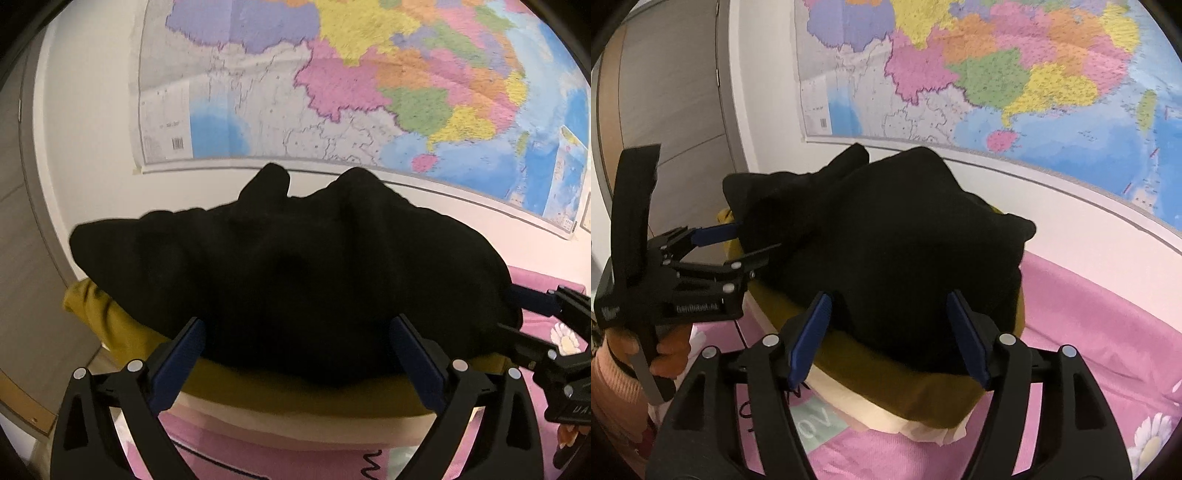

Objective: Fold large clothes
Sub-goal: 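Lower the jacket onto the mustard garment stack with both grippers, then open both grippers and pull them back from the stack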

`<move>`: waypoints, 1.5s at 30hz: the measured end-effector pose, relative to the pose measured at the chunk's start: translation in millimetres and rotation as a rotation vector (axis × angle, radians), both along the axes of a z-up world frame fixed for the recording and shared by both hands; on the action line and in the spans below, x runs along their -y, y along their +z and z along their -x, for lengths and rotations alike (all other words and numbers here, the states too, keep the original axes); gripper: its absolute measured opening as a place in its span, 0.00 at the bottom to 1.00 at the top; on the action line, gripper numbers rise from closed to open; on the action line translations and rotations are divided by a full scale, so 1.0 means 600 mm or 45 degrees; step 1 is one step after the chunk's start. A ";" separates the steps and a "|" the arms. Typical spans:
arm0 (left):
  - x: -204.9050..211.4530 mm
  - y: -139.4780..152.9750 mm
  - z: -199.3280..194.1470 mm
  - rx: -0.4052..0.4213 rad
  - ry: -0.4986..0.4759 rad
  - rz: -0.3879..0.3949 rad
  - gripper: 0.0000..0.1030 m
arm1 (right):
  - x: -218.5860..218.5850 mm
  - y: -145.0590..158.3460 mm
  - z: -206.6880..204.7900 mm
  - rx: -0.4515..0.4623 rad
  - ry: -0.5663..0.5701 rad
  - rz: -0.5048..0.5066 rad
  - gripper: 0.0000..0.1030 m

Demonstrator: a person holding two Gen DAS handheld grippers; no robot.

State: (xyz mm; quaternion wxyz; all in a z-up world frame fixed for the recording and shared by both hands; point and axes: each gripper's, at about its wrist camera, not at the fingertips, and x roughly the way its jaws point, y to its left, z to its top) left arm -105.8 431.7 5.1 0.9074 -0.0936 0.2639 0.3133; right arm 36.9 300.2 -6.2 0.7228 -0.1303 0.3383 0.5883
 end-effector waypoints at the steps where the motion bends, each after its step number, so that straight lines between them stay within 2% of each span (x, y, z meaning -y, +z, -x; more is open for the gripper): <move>1: 0.005 0.001 0.000 0.002 -0.001 -0.004 0.93 | 0.004 0.002 0.001 -0.008 0.002 -0.006 0.66; 14: 0.081 0.013 0.021 0.040 0.011 -0.041 0.93 | 0.051 0.011 0.027 0.042 -0.017 -0.006 0.75; 30: 0.128 0.016 0.075 0.045 0.078 -0.039 0.93 | 0.111 0.031 0.075 0.069 -0.001 -0.044 0.94; 33: 0.139 0.016 0.081 0.038 0.082 -0.057 0.93 | 0.119 0.030 0.080 0.059 0.003 -0.042 0.94; 45: 0.151 0.010 0.104 0.047 0.096 -0.023 0.93 | 0.139 0.040 0.095 0.081 -0.021 -0.036 0.94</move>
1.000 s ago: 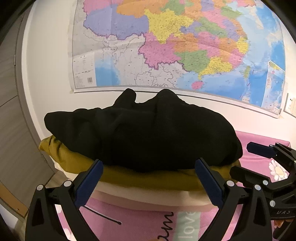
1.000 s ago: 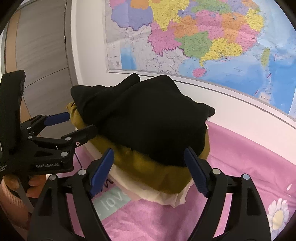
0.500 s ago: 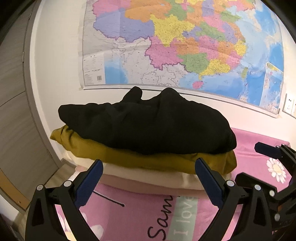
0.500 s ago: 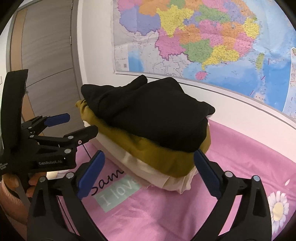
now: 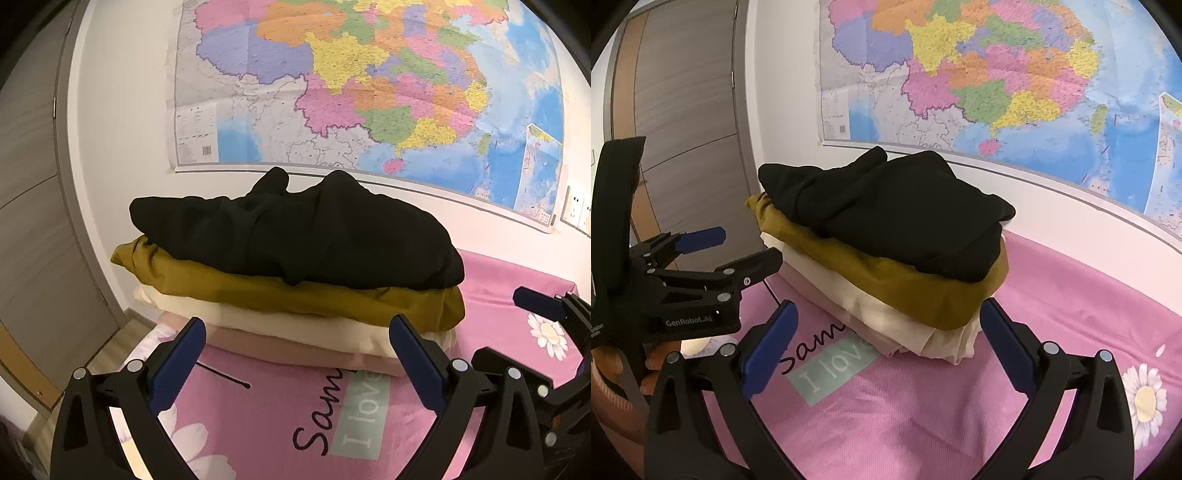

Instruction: Fold large clothes

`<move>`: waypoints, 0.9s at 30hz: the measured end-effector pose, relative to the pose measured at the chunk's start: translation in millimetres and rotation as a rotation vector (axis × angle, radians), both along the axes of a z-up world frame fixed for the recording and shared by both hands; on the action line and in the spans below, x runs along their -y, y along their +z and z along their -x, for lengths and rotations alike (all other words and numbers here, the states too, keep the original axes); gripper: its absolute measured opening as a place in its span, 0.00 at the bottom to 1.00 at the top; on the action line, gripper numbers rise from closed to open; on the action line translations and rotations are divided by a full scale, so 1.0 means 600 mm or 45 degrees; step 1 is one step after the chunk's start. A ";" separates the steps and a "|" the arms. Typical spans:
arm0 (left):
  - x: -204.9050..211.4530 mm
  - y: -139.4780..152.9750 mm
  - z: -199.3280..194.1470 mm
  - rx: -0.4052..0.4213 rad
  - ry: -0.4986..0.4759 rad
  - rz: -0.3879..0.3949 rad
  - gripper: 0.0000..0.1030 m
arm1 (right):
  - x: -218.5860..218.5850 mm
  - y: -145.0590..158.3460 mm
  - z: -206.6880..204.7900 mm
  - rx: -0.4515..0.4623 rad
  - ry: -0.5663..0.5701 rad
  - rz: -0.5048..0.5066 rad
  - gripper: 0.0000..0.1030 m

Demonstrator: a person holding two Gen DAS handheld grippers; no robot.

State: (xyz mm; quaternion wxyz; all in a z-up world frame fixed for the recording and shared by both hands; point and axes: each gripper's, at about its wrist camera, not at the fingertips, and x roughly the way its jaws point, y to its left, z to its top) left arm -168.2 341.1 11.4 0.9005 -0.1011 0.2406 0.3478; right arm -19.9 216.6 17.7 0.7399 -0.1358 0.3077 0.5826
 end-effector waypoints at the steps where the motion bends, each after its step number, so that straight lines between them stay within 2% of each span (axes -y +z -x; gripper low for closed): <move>1: 0.001 -0.001 0.003 0.001 0.002 0.002 0.93 | 0.002 0.002 0.002 -0.001 0.001 -0.005 0.94; 27: 0.040 0.003 0.033 0.003 -0.019 -0.034 0.93 | 0.038 0.028 0.030 0.013 -0.002 -0.049 0.94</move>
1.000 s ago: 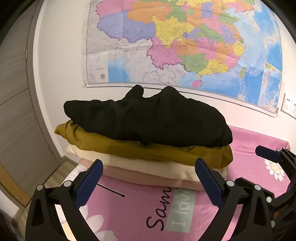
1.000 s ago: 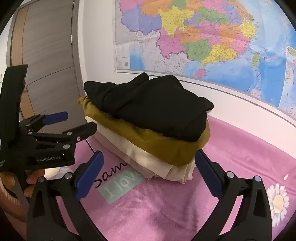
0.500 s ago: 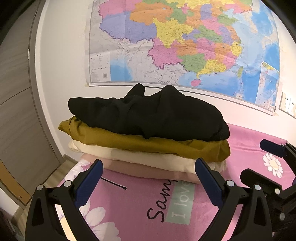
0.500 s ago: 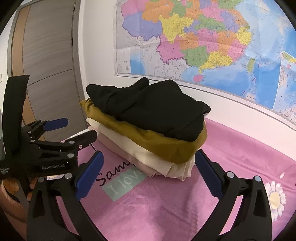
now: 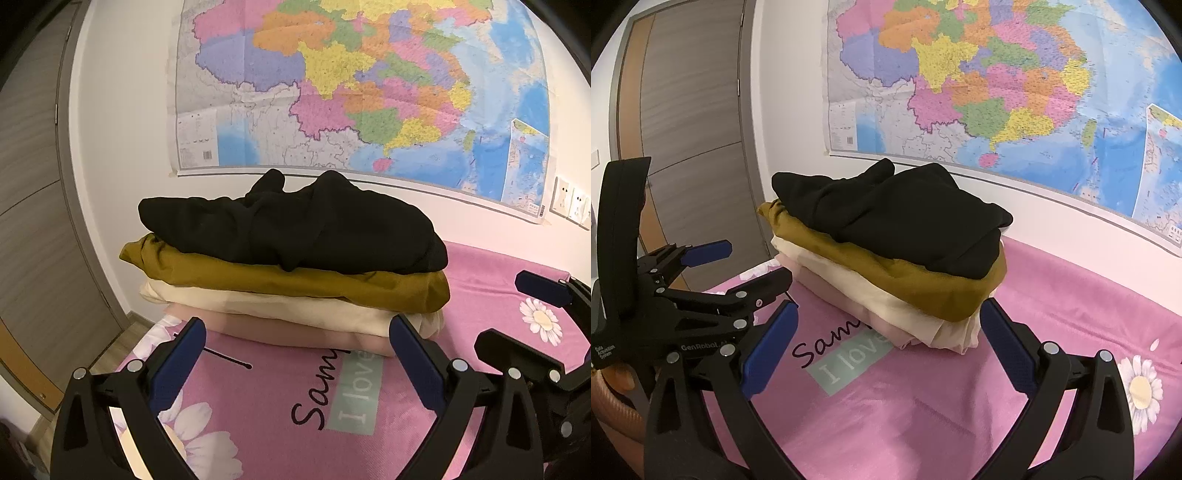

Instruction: Fold large clothes

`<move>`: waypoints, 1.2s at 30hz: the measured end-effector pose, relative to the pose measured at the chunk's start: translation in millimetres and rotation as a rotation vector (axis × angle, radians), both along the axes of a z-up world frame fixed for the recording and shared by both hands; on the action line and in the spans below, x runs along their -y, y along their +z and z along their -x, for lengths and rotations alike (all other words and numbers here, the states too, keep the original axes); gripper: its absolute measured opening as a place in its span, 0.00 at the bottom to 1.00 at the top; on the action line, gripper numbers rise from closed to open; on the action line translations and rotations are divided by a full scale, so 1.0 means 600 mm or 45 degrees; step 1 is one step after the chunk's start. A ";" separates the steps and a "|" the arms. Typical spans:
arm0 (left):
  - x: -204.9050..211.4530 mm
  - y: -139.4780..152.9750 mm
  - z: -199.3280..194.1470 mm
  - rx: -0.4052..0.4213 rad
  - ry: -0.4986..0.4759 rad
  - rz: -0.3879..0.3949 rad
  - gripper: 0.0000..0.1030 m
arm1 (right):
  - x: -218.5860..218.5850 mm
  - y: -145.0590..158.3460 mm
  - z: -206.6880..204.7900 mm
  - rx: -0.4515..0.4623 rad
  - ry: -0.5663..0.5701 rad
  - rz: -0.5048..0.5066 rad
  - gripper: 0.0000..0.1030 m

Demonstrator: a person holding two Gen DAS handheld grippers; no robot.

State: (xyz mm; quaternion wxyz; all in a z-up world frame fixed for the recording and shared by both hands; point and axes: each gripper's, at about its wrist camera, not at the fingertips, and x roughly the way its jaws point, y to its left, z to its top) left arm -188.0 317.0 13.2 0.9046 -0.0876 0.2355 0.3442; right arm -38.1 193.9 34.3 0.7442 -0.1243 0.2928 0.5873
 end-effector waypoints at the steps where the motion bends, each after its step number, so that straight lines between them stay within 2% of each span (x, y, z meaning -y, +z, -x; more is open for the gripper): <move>1: 0.001 0.001 0.001 0.002 0.001 -0.004 0.93 | 0.001 0.000 0.001 -0.001 0.000 -0.002 0.94; 36: 0.032 0.000 0.025 -0.001 -0.033 -0.021 0.93 | 0.037 -0.013 0.019 -0.031 -0.024 -0.012 0.94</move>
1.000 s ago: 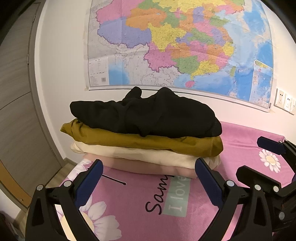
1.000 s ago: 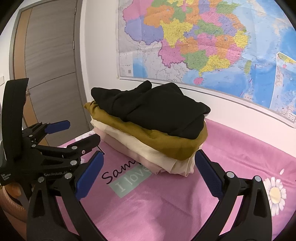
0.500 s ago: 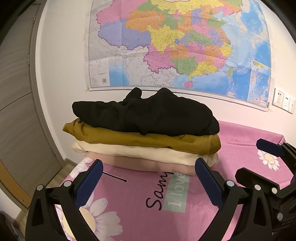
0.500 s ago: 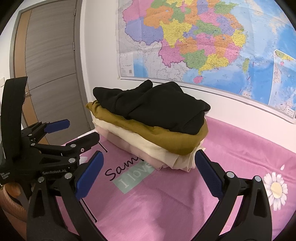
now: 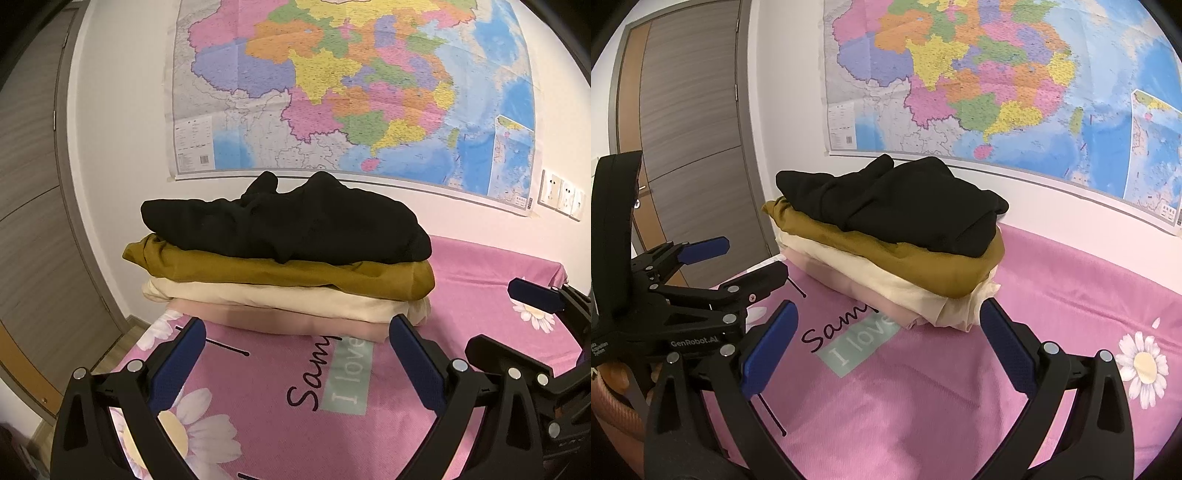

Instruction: Fold large clothes

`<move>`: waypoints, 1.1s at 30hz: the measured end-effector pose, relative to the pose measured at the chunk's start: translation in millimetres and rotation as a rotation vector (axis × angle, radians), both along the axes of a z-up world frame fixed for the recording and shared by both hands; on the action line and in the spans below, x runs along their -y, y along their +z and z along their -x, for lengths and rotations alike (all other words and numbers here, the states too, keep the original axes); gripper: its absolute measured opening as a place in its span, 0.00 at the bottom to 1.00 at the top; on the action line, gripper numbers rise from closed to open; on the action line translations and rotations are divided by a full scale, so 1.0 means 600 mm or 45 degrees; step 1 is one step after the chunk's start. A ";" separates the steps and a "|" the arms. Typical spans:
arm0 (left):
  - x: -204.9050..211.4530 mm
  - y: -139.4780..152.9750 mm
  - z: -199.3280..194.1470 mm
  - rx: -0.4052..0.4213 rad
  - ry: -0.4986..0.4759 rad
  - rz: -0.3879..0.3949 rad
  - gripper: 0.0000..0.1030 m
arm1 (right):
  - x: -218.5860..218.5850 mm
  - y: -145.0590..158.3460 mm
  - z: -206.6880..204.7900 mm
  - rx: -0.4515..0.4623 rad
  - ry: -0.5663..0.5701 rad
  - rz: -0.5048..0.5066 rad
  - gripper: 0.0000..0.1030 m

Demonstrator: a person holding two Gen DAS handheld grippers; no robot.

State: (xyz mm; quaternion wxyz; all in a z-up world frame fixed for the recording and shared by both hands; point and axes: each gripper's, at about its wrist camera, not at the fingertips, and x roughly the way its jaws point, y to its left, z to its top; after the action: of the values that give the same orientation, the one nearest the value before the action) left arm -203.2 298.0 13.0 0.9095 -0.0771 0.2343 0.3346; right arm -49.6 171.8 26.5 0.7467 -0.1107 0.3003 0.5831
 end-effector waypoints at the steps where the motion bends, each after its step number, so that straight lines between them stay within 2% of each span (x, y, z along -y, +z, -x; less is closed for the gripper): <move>1: 0.001 0.000 0.000 -0.001 -0.002 -0.001 0.93 | 0.001 -0.001 0.000 0.000 0.000 -0.001 0.94; 33: 0.015 -0.011 -0.005 -0.015 -0.021 -0.010 0.93 | 0.010 -0.009 0.003 -0.023 -0.019 0.005 0.94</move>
State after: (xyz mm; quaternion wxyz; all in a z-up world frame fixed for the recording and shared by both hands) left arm -200.4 288.8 6.5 0.9112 -0.0698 0.2389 0.3282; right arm -51.4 165.5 21.2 0.7482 -0.1047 0.3091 0.5777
